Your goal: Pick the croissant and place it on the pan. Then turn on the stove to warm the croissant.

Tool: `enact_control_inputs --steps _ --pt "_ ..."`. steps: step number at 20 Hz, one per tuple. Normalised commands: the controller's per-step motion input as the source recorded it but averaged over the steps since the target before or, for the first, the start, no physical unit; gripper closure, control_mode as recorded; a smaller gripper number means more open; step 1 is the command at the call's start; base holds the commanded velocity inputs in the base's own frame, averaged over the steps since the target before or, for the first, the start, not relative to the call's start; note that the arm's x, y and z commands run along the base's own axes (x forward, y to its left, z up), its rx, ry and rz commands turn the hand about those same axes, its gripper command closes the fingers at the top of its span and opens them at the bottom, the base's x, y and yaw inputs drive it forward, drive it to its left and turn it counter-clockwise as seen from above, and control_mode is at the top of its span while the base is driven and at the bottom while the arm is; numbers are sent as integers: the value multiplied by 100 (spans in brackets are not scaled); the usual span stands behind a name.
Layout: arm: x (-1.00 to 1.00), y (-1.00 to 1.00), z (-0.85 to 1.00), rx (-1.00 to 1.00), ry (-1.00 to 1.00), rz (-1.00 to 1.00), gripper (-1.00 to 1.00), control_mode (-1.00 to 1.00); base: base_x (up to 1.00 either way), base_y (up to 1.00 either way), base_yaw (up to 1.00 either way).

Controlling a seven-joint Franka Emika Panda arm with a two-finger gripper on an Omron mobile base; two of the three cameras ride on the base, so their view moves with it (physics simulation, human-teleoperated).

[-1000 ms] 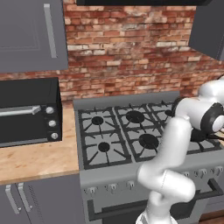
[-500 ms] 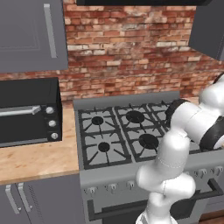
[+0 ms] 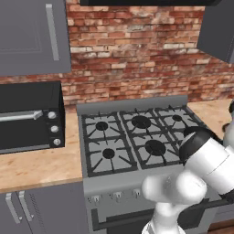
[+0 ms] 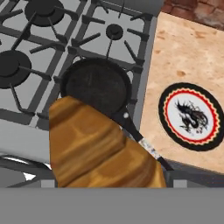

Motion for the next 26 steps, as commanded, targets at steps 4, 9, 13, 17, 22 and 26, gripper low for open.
enact_control_inputs --steps 4,9,13,17,22,26 --pt "-61 99 8 -2 0 12 100 -100 0 0 0" --pt "0 28 6 0 -2 1 100 -100 0 0 0" --pt "0 94 20 -3 0 0 100 -100 0 0 0" --pt "7 92 9 -5 0 0 100 -100 0 0 0" --pt "3 -1 -16 1 0 0 100 -100 0 0 0" --pt "16 0 -18 0 0 0 100 -100 0 0 0"
